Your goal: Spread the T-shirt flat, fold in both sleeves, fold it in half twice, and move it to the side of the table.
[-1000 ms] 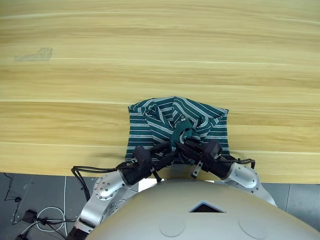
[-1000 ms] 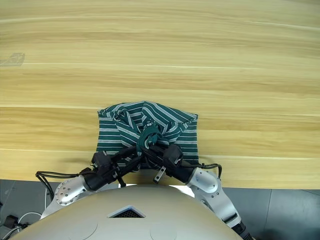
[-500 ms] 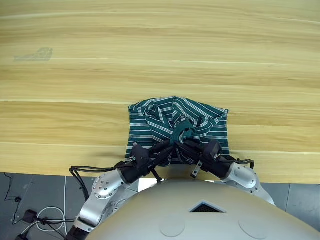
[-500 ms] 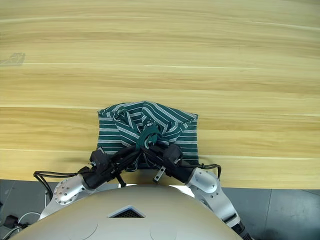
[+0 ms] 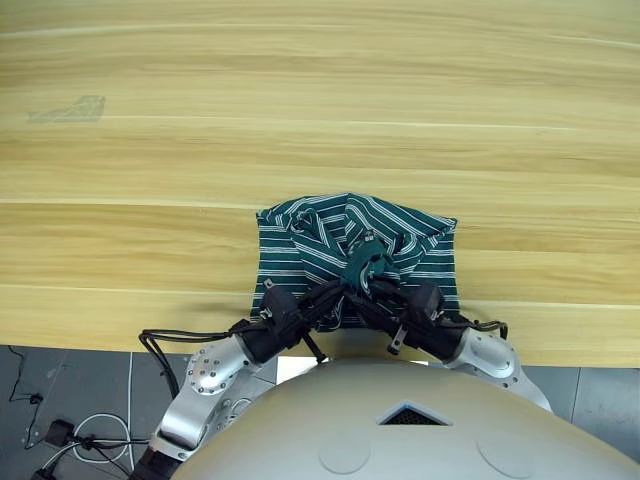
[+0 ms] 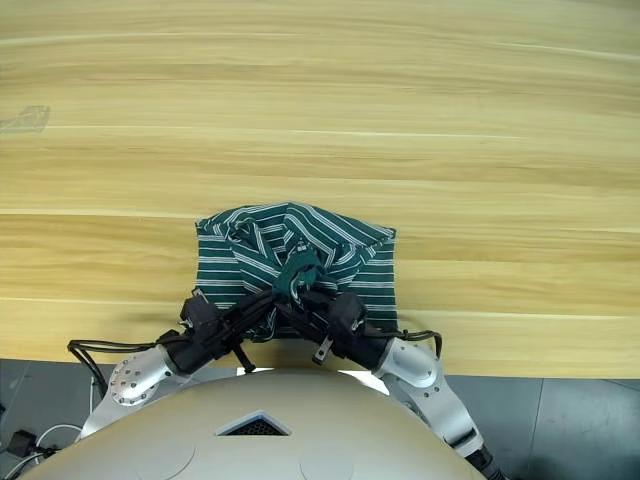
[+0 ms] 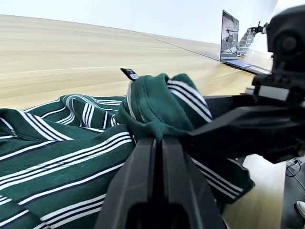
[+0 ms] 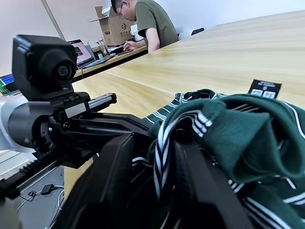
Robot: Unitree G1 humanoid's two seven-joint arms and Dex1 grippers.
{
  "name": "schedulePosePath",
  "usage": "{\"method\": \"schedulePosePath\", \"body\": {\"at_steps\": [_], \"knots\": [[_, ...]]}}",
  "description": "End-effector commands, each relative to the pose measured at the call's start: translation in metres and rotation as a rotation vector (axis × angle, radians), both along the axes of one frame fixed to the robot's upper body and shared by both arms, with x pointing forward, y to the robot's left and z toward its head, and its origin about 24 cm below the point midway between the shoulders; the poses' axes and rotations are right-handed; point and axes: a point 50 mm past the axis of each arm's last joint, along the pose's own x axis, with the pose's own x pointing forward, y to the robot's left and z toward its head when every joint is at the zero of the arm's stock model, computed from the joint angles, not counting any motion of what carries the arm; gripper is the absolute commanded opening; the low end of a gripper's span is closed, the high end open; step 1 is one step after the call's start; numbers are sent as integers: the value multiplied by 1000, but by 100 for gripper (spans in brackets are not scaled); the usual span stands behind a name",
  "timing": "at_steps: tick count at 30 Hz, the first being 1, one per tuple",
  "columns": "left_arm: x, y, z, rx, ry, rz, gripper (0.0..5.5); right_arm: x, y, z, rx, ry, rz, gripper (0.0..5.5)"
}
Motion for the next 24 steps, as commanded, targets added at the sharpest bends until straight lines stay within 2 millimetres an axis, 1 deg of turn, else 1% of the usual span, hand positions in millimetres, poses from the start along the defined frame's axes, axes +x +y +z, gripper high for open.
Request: {"method": "schedulePosePath", "body": {"at_steps": [1,6,9,12,15,19,20,24], "knots": [[0,-1,5,-41,0,19,0,-1,-5,-4,-17,17,-2,138],[11,24,20,-51,-49,89,0,0,-4,-5,-19,12,-8,138],[15,35,30,-68,-77,118,0,0,-5,-5,-22,10,-8,138],[18,44,35,-59,-100,141,0,1,-5,-5,-24,8,-10,138],[17,45,35,-49,-105,133,0,2,-5,-4,-24,5,-16,83],[15,41,32,-37,-96,117,0,3,-5,-4,-23,0,-25,14],[15,40,30,-30,-95,113,0,4,-5,-4,-23,-3,-26,4],[18,42,28,-6,-96,122,0,7,-5,-5,-26,-13,-31,4]]}}
